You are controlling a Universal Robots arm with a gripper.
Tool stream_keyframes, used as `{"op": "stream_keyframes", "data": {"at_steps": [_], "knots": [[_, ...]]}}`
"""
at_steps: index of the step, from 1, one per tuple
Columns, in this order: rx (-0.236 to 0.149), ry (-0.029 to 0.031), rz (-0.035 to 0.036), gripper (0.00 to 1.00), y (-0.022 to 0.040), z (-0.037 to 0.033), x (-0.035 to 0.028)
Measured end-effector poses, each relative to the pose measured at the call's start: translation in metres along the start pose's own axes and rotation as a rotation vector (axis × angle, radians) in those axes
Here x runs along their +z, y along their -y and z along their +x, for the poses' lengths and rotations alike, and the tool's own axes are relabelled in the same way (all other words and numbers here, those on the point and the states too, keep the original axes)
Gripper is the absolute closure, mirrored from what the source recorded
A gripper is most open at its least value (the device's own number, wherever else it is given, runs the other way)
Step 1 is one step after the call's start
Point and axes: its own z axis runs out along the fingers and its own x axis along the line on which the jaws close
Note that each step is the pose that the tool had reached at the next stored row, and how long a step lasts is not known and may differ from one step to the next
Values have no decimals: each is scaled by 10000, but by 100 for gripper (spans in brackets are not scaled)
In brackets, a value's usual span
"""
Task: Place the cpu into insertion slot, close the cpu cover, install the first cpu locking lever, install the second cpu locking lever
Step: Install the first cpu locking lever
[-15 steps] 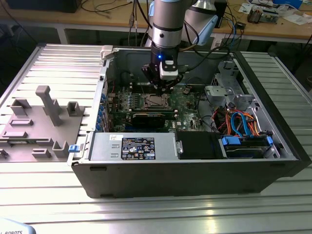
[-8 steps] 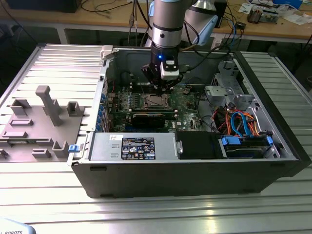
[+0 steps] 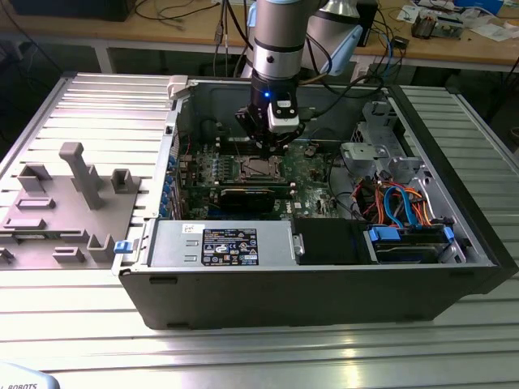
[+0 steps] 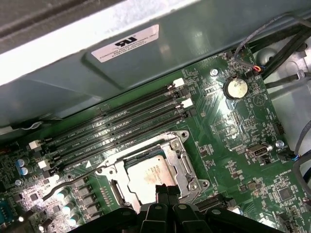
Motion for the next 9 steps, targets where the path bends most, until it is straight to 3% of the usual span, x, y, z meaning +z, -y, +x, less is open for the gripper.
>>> {"op": "stream_keyframes", "data": {"at_steps": [9], "knots": [[-232,9,-4,89,-1,-1,0]]}}
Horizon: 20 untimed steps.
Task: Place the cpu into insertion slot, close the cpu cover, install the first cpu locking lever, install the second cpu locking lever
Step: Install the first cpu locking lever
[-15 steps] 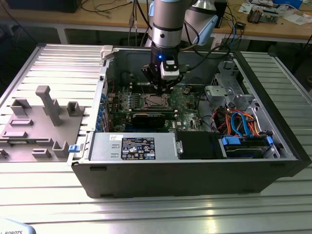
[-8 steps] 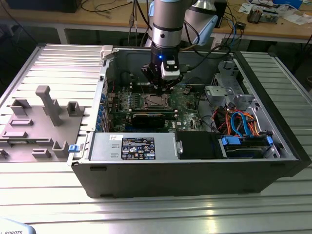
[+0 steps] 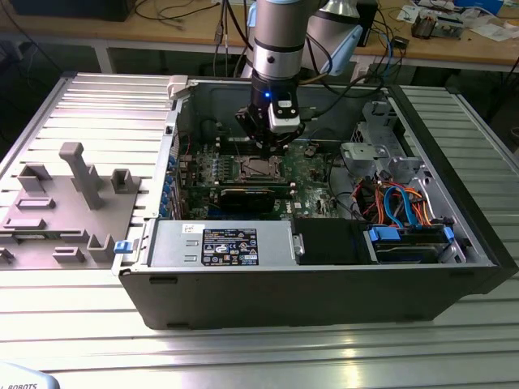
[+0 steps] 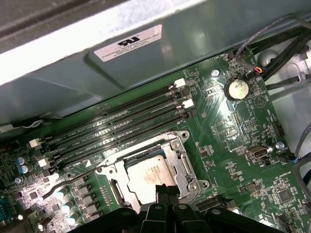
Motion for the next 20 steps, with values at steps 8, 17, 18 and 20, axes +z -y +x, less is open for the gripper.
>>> {"op": "stream_keyframes", "data": {"at_steps": [8,17,18,20], "knots": [[-599,23,-7,89,0,0,0],[-1001,39,-14,89,0,0,0],[-1085,42,-15,89,0,0,0],[-1218,48,-17,89,0,0,0]]}}
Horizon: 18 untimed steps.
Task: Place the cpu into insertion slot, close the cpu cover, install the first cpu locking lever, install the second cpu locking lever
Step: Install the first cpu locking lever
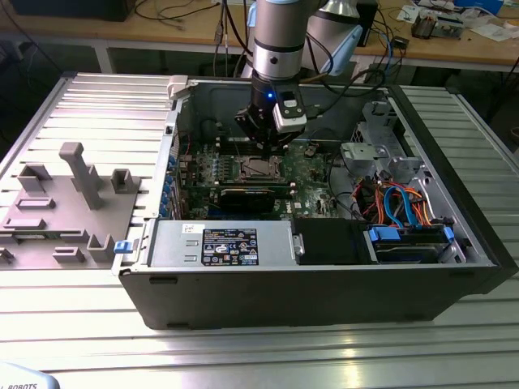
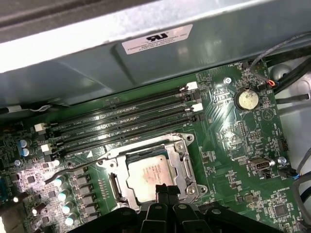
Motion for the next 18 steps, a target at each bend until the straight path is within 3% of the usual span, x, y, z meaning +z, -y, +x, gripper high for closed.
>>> {"op": "stream_keyframes", "data": {"at_steps": [18], "knots": [[-847,33,-12,89,0,0,1]]}}
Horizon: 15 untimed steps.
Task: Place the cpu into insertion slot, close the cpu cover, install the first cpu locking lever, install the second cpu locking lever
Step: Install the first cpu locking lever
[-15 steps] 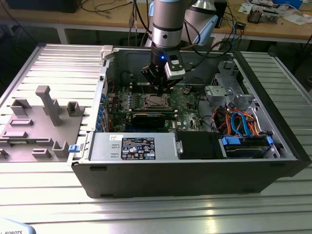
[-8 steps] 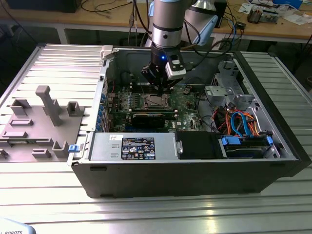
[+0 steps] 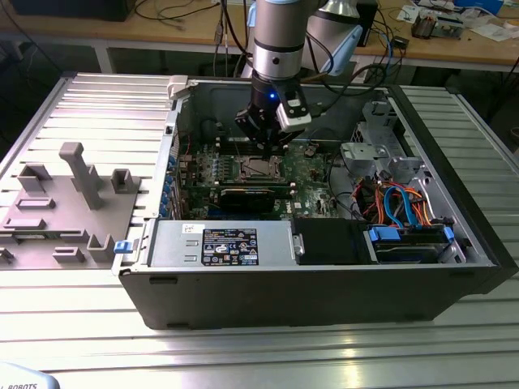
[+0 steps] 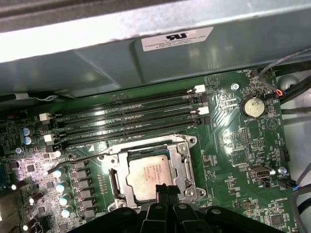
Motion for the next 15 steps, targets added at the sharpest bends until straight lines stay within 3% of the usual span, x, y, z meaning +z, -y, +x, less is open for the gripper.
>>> {"op": "stream_keyframes", "data": {"at_steps": [15], "knots": [[-572,23,-8,89,0,0,0]]}}
